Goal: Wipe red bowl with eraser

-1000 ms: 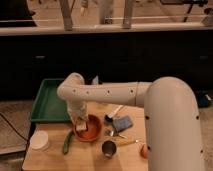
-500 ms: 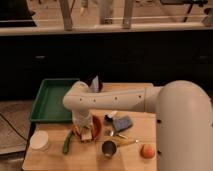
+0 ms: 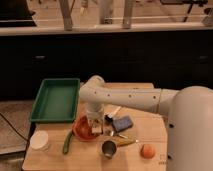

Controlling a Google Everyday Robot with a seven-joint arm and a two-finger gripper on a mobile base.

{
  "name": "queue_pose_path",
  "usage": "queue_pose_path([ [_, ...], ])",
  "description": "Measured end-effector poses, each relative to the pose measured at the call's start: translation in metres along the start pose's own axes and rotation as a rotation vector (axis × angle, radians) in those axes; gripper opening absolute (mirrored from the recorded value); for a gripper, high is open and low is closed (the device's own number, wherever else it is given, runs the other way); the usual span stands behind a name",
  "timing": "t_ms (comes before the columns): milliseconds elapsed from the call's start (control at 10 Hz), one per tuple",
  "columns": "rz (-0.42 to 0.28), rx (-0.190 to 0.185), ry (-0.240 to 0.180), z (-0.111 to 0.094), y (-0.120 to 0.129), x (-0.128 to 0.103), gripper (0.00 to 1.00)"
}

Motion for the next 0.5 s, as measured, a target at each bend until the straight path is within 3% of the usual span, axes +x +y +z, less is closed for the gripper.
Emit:
queue_pose_path([
  [500,-0.090,0.027,-0.009,-0.013,-0.056,0.011,0.00],
])
